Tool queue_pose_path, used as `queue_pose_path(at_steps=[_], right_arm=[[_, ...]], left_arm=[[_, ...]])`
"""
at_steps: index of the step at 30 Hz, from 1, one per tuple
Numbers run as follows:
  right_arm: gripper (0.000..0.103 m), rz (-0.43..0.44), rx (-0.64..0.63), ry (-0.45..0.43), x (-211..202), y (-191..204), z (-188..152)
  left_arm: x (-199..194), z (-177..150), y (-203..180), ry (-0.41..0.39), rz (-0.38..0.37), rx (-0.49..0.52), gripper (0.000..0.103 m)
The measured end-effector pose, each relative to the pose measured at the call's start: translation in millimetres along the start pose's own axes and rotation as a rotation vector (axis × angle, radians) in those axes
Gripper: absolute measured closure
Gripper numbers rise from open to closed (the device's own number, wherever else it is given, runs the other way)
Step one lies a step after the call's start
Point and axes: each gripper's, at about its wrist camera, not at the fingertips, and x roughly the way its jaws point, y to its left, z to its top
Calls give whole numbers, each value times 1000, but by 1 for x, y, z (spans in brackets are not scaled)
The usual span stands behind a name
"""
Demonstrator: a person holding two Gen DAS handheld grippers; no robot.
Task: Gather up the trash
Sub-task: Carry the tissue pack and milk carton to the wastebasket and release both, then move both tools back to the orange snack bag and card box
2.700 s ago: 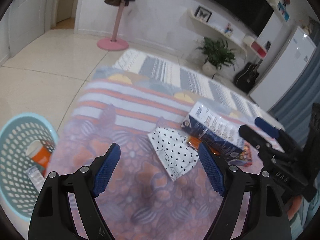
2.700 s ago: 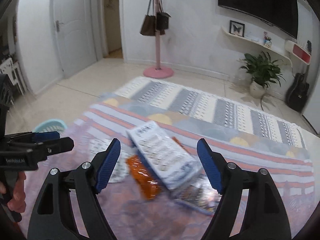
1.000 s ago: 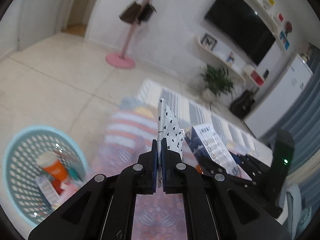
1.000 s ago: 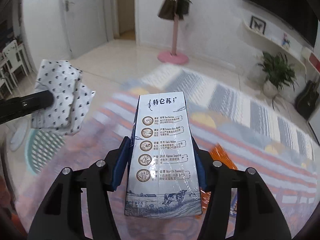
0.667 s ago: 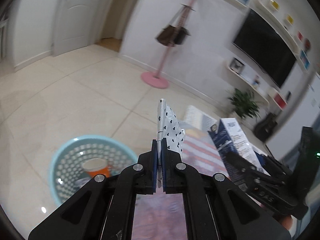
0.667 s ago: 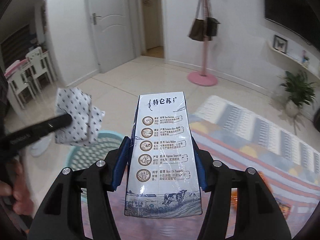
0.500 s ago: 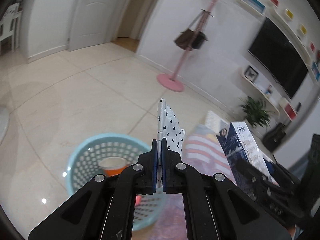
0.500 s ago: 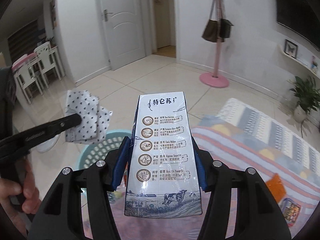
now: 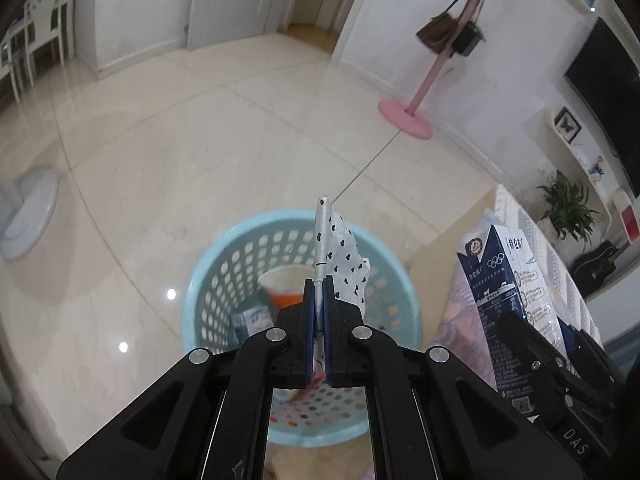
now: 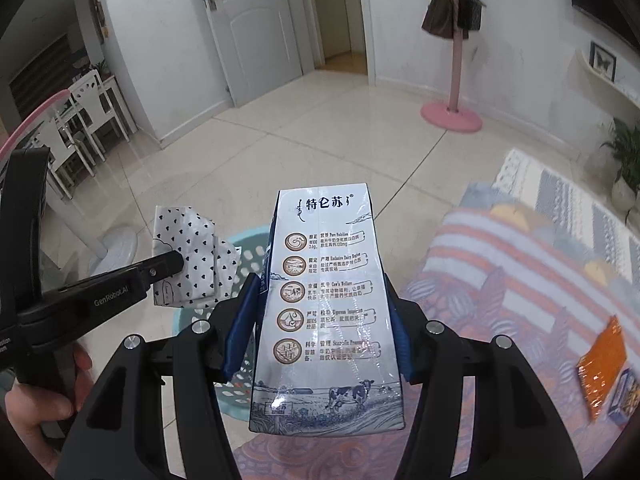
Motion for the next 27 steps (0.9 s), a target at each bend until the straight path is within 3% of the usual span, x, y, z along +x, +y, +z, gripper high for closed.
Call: queue_pose_path(at_steps=[7, 9, 12, 21, 27], right_arm=[[47, -3, 8, 65, 27, 10, -7], [47, 11, 22, 83, 33, 11, -8], [47, 29, 28, 91, 34, 14, -9], [47, 31, 18, 65, 24, 11, -17], [47, 18, 4, 60, 19, 12, -27]], left_arm=[[17, -6, 20, 72, 7, -64, 100], [21, -5, 28, 81, 11, -88, 93], [16, -3, 31, 60, 8, -108, 74], [-2, 3, 25, -21, -32, -84, 62], [-4, 3, 23, -28, -45, -83, 61]])
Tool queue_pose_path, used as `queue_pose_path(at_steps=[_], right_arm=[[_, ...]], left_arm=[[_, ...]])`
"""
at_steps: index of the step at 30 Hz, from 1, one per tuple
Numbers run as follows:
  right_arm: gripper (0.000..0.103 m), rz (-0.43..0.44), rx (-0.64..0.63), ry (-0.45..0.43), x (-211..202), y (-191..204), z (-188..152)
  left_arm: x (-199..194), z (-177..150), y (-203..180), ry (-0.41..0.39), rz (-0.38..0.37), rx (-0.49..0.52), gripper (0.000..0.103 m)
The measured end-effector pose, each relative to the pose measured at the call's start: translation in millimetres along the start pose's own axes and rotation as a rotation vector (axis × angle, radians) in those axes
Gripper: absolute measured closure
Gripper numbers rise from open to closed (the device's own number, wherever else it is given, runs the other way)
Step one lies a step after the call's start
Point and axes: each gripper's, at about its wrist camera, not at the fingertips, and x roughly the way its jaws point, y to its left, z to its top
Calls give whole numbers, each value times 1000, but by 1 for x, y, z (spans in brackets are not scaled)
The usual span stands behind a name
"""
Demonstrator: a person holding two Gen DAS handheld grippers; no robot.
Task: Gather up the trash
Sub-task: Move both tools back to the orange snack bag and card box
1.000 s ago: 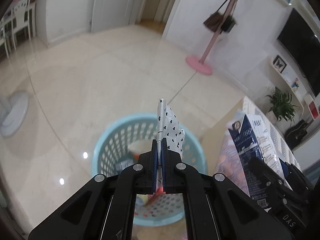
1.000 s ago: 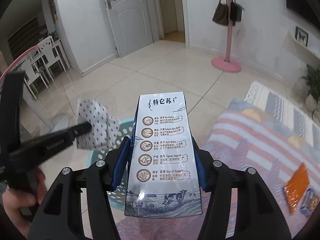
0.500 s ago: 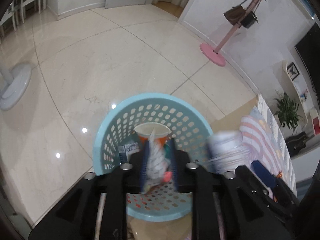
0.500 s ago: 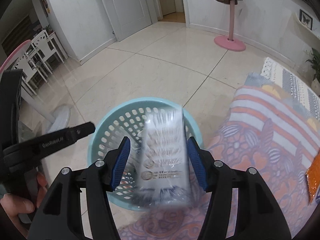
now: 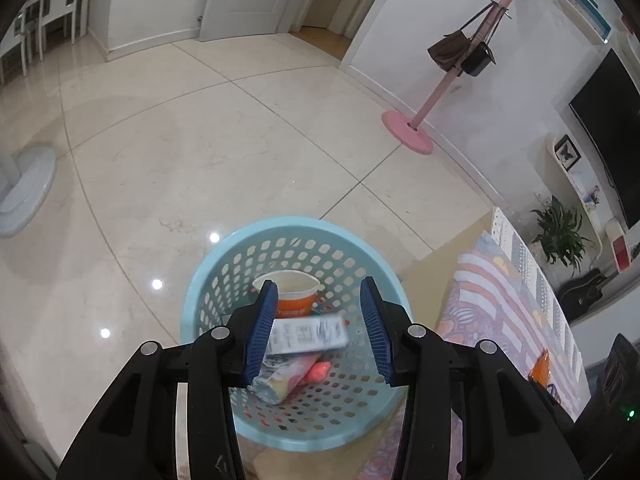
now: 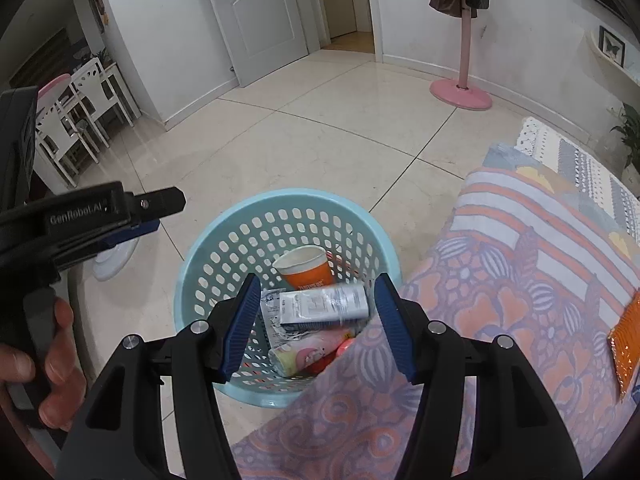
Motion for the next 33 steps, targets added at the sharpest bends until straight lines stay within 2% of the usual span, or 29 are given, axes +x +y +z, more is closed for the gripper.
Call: queue_pose_path(at_steps=[7, 11, 16, 18, 23, 25, 26, 29, 33], right_arm=[[47, -6, 19, -30, -12, -9, -4], [47, -41, 24, -59, -27, -18, -12], [47, -131, 51, -93, -56, -45, -36], [47, -160, 74, -107, -69, -59, -45], [38, -261, 130, -154, -110, -108, -73], [27, -315, 165, -170, -128, -134, -84], [24, -352, 190, -177, -137, -151, -91], [22, -421, 228, -184, -160, -193, -108], [22, -490, 267, -182, -180, -246, -118]], left_arm=[[-1, 0, -3, -11, -11, 14, 61], [0, -1, -12, -5, -34, 42, 61], [-4, -9, -43, -25, -59, 152, 61], [-6, -13, -57, -37, -80, 193, 57], [-13, -25, -87, -46, -182, 249, 50], [-16, -35, -107, -55, -216, 294, 41], [-16, -39, -117, -49, -242, 311, 40], [-11, -59, -155, 3, -331, 361, 37], [1, -91, -213, 84, -395, 460, 37]])
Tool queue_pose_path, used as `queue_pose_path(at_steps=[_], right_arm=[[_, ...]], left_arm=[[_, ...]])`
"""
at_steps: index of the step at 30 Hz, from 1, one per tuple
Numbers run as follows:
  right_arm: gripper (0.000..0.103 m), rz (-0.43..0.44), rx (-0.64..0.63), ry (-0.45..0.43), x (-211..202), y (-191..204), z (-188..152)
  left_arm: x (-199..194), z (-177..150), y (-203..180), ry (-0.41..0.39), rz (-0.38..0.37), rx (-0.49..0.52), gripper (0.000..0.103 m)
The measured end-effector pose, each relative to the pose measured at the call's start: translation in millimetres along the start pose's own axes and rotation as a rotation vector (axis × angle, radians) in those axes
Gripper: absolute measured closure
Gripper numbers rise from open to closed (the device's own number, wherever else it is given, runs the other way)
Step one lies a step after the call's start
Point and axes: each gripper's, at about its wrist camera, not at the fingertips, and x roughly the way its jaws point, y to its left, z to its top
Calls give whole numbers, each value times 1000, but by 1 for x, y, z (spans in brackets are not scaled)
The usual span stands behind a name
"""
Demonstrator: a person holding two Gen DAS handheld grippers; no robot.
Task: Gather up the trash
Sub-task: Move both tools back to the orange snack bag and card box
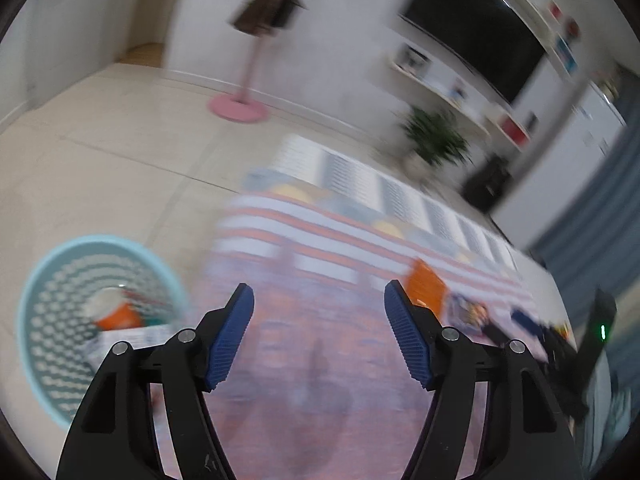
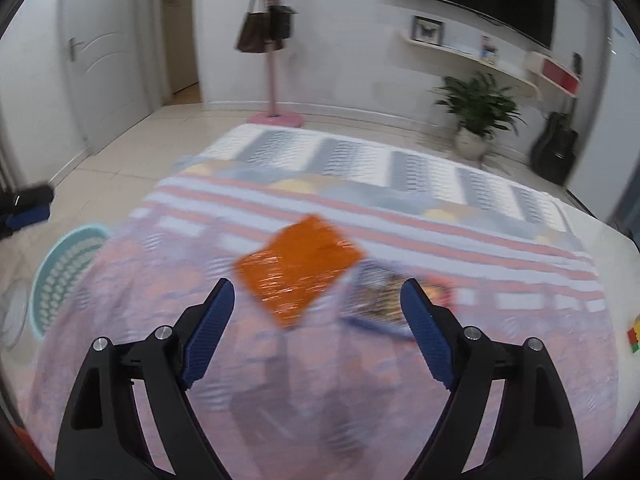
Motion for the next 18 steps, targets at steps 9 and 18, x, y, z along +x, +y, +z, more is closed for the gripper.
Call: queue_pose_path(at_steps=[9, 18], right_arm=[[44, 68, 78, 101, 74, -75, 19], [39, 240, 41, 256, 98, -80, 6]], left_arm=[[115, -8, -84, 190, -70, 134, 37], [163, -16, -108, 235, -151, 230, 37]])
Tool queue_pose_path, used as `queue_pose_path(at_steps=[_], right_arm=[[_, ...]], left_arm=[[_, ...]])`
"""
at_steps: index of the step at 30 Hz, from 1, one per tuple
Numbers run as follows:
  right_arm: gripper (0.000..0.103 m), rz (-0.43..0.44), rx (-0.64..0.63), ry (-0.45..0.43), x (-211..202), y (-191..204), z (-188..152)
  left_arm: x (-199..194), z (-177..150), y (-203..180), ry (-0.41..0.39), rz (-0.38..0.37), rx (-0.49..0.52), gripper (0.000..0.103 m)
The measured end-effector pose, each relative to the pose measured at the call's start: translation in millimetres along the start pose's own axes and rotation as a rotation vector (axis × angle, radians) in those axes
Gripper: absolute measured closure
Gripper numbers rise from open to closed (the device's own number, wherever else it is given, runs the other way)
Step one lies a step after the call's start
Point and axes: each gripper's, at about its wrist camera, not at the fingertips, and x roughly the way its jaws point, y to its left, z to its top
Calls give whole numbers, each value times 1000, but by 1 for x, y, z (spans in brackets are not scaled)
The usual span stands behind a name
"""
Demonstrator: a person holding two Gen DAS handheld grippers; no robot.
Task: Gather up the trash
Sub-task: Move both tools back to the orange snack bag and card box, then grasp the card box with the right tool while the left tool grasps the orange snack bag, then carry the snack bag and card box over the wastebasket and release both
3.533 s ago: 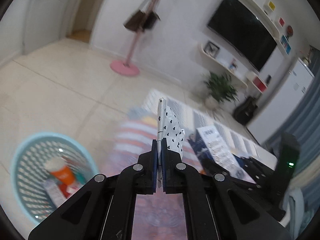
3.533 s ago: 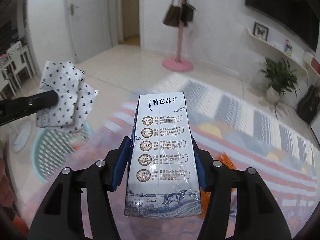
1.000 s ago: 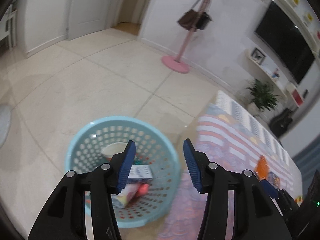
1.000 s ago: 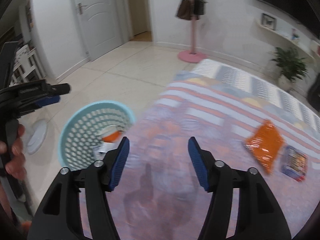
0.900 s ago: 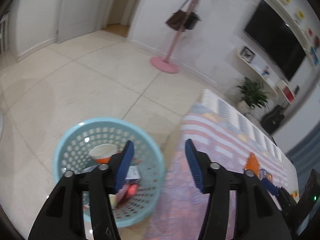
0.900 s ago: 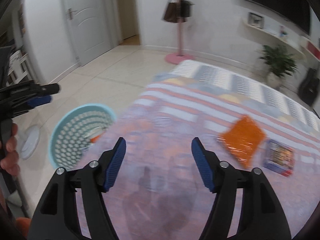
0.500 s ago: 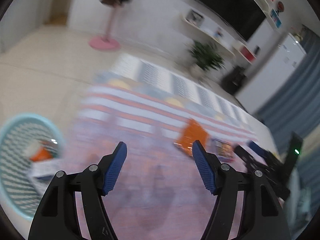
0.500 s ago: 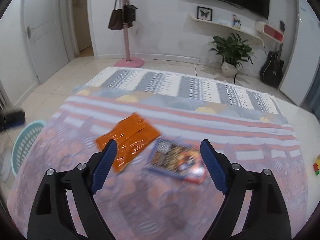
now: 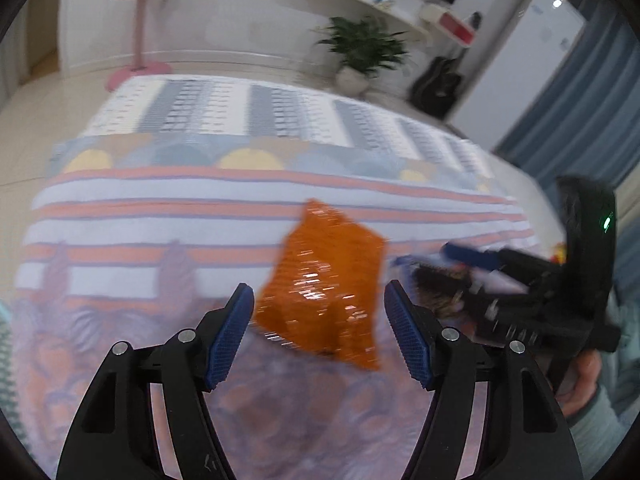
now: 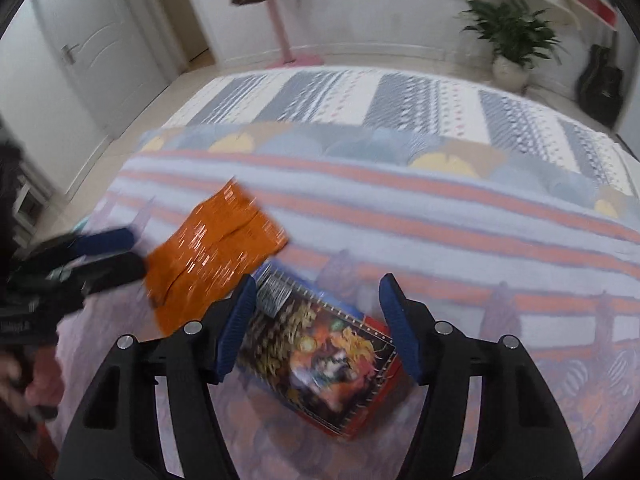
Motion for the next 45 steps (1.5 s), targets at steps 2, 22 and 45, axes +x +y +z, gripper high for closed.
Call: queue_pose_path(at_steps=[2, 22, 45], right_arm=[[34, 18, -15, 21, -3, 3, -10], [44, -209, 116, -157, -35, 14, -60], [44, -274, 39, -209, -39, 37, -56]], left_arm=[[4, 0, -5, 1, 13, 24, 37], [37, -9, -36, 88, 158, 204, 23], [-56, -14, -1, -110, 98, 43, 73]])
